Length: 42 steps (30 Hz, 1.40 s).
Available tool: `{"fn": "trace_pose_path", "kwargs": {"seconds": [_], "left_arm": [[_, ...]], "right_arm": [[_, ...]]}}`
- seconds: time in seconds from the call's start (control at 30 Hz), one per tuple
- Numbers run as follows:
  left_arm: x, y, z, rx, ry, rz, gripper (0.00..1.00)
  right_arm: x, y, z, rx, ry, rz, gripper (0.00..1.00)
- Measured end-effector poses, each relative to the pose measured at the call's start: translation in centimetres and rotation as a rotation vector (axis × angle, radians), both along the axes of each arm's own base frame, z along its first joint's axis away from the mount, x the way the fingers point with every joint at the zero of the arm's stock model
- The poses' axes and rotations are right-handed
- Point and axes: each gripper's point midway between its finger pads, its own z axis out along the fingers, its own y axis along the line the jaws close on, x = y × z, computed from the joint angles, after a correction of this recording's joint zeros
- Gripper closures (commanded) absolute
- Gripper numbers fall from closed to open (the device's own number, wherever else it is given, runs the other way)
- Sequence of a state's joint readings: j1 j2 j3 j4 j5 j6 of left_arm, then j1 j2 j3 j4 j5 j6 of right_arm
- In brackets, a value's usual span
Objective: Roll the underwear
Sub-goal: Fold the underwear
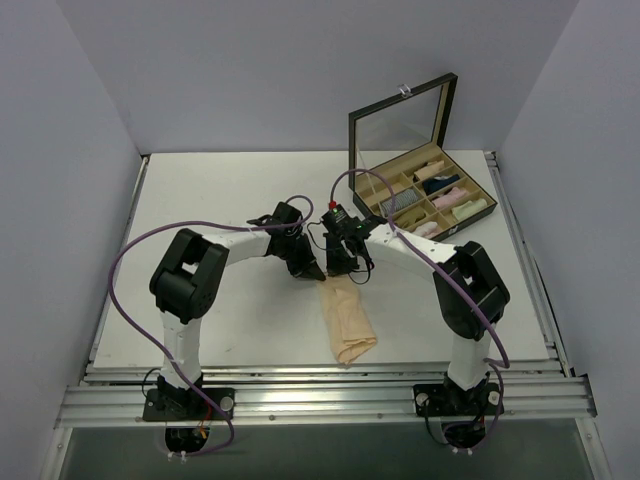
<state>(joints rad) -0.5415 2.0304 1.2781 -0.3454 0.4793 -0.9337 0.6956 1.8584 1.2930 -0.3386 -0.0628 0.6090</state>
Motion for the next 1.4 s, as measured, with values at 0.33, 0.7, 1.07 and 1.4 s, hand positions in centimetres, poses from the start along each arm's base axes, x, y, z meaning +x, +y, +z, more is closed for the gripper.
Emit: {"fn": "trace_pose_path", "kwargs": {"seconds": [0.33,0.7,1.07,1.4], "left_arm": [[0.0,0.0,0.0,-0.002,0.003,0.006,0.86],[-0.9,1.4,0.3,0.065,0.074,0.018,0.70],[-1.3,3.9,0.0,0.154,0.114,0.017,0.69],[-1.7,5.1,-0.6,0.190,0.131,0.032,0.69]], "right_arm": [[-0.9,1.2,-0.7,0.050,0.013,0.017,1.00],[-1.4,1.1,-1.9,0.052,0.013,0.026,0.94],[-2.3,2.4,-2.1,0.040,-0.006,0.084,0.82],[-2.2,3.1,-2.7,0.002,-0.029,0.103,0.83]]}}
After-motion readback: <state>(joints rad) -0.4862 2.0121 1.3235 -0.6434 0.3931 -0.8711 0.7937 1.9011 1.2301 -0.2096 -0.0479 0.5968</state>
